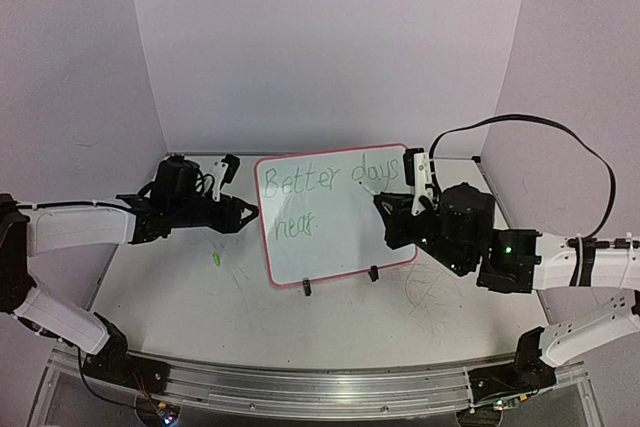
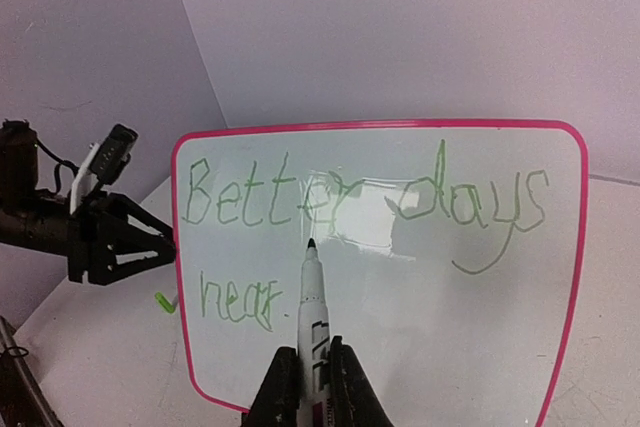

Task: Write a sentence on the whiteboard
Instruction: Pick up the pen cap from the center of the board.

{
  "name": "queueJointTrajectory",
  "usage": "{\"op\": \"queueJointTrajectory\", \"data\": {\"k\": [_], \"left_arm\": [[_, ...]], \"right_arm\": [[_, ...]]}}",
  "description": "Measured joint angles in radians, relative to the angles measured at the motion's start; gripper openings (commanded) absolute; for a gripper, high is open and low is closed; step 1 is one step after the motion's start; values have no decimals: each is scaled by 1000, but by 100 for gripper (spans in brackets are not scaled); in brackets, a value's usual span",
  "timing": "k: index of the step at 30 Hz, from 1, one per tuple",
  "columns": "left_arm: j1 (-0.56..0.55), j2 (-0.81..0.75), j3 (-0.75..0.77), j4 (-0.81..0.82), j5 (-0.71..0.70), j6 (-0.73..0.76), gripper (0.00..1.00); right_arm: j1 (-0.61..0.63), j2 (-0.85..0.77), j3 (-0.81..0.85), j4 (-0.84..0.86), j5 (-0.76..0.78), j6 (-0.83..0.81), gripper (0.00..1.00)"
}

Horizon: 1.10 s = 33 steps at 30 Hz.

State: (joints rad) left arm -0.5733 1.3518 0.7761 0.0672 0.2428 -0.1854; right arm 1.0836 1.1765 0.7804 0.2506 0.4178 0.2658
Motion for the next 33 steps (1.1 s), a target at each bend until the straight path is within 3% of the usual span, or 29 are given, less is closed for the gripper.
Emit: {"op": "queueJointTrajectory", "data": {"k": [2, 9, 12, 17, 25, 33], "left_arm": [[3, -47, -1, -34, -36, -23, 72], [5, -204, -4, -255, -253, -172, 72], [7, -171, 1, -365, -329, -245, 73], [18, 16, 42, -481, -371, -314, 69], [23, 221, 92, -538, -367, -335, 43], [23, 275, 106, -539, -368, -330, 31]], "right_arm": [[0, -25, -14, -12, 17, -19, 0], [0, -100, -23, -47, 53, -90, 0], [0, -111, -27, -60, 54, -104, 0], [0, -153, -50, -76, 45, -105, 0], [0, -186, -81, -81, 9, -89, 0], [0, -181, -89, -79, -18, -78, 0]]}}
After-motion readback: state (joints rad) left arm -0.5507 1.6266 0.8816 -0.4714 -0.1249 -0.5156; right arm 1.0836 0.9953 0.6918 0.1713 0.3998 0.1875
